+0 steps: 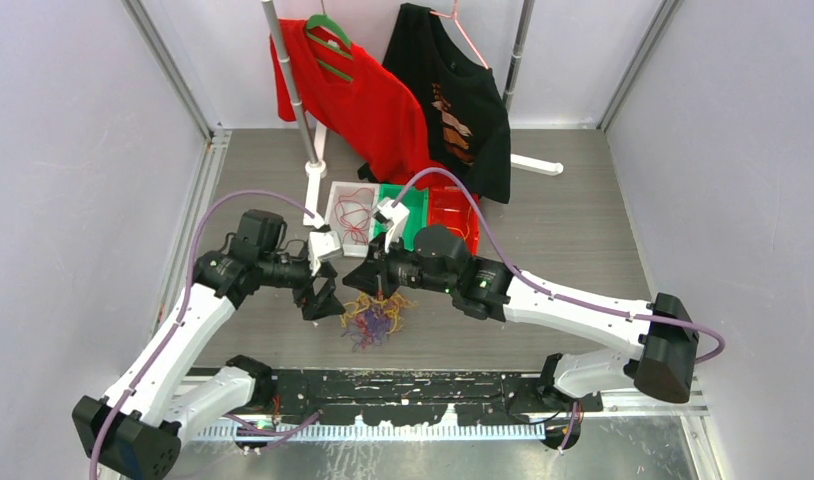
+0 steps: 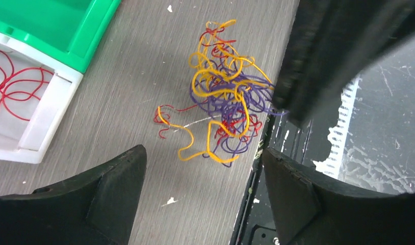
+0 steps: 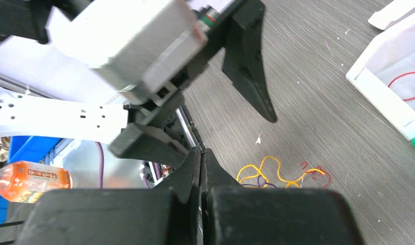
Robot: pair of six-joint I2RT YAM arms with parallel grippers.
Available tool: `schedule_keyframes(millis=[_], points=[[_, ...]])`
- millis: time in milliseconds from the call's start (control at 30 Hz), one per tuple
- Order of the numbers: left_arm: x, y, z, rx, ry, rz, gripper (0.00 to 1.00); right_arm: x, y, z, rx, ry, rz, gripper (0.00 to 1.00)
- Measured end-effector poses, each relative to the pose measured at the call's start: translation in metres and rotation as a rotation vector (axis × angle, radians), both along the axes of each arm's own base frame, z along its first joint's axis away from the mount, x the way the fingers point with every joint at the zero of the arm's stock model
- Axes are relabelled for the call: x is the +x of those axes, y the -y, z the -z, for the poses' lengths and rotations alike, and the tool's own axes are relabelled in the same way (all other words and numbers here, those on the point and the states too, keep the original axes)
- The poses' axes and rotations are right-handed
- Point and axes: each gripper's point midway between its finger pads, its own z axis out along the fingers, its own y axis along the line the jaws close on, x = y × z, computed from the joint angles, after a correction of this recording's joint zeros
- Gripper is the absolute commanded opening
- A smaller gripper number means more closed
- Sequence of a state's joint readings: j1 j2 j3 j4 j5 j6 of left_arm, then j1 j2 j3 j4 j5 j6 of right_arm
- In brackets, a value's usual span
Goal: Untangle the cables
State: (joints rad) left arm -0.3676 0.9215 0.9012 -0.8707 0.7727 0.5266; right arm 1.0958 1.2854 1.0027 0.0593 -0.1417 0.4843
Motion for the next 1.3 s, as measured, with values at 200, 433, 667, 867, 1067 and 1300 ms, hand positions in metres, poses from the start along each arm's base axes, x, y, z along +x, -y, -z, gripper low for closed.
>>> schedule_keyframes(millis=[200,433,667,867,1067,1300], points=[[0.009,0.011,0.014,-0.044,-0.112,-0.072,0.79,0.002,0.001,-0.008,0.042,0.002,0.000,0.01],[0.002,0.013,0.026,-0.055,-0.162,-0.065,0.66,0.003,0.009,-0.016,0.072,0.000,0.017,0.01],[-0.004,0.010,0.037,-0.035,-0.151,-0.027,0.27,0.011,0.016,-0.048,0.179,0.016,0.049,0.01],[-0.002,0.010,0.036,-0.041,-0.114,-0.025,0.14,0.015,0.018,-0.045,0.188,0.000,0.063,0.01],[0.006,0.013,0.026,-0.060,-0.057,-0.015,0.71,0.015,0.020,-0.027,0.159,-0.030,0.069,0.01],[0.007,0.011,0.025,-0.046,0.059,0.056,0.76,0.010,0.020,-0.026,0.165,-0.050,0.037,0.01]])
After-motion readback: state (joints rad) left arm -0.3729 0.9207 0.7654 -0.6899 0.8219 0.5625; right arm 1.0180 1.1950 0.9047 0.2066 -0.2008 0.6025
